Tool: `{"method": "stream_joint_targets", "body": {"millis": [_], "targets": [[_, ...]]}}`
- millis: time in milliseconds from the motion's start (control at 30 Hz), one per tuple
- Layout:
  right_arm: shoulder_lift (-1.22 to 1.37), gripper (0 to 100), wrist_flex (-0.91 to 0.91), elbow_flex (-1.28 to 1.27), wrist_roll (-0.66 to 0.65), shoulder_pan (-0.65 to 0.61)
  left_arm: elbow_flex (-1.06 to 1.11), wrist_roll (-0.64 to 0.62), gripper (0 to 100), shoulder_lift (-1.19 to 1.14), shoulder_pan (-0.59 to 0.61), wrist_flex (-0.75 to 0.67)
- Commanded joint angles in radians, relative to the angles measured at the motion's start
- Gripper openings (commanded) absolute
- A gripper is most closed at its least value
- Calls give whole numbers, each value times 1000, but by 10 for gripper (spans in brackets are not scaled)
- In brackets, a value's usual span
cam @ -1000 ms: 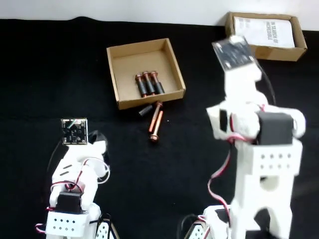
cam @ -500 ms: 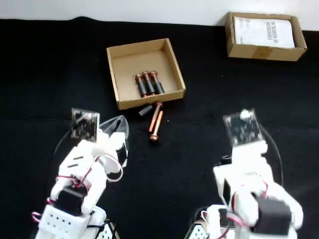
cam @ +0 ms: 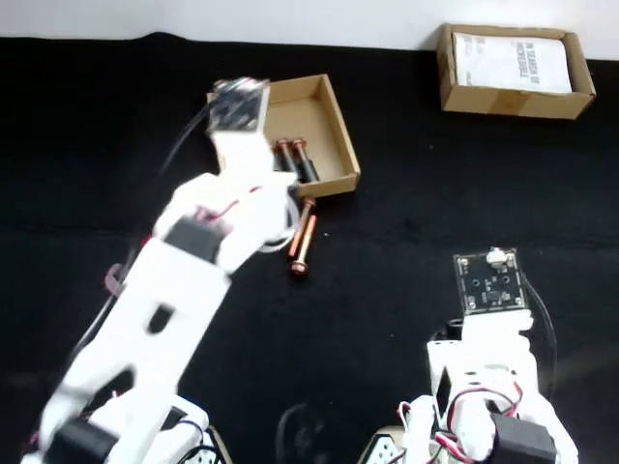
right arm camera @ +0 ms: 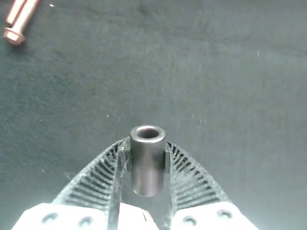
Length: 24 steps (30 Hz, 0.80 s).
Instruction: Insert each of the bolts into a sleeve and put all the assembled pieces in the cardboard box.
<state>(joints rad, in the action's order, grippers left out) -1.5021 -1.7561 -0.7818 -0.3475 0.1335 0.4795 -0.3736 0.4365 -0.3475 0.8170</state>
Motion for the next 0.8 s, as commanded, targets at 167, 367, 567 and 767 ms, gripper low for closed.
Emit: {"method": "stream_joint_targets", "body": {"millis": [167,367,567,767], "targets": [[-5,8,2,1,-12,33,-375,-130,9,-444,-79,18],[-5,8,2,1,-12,33,-524,-138,9,-736,-36,20],[-5,8,2,1,-12,33,-618,-138,9,-894,33,25],[-5,8,2,1,-12,33,-624,-132,9,-908,45,64]]}}
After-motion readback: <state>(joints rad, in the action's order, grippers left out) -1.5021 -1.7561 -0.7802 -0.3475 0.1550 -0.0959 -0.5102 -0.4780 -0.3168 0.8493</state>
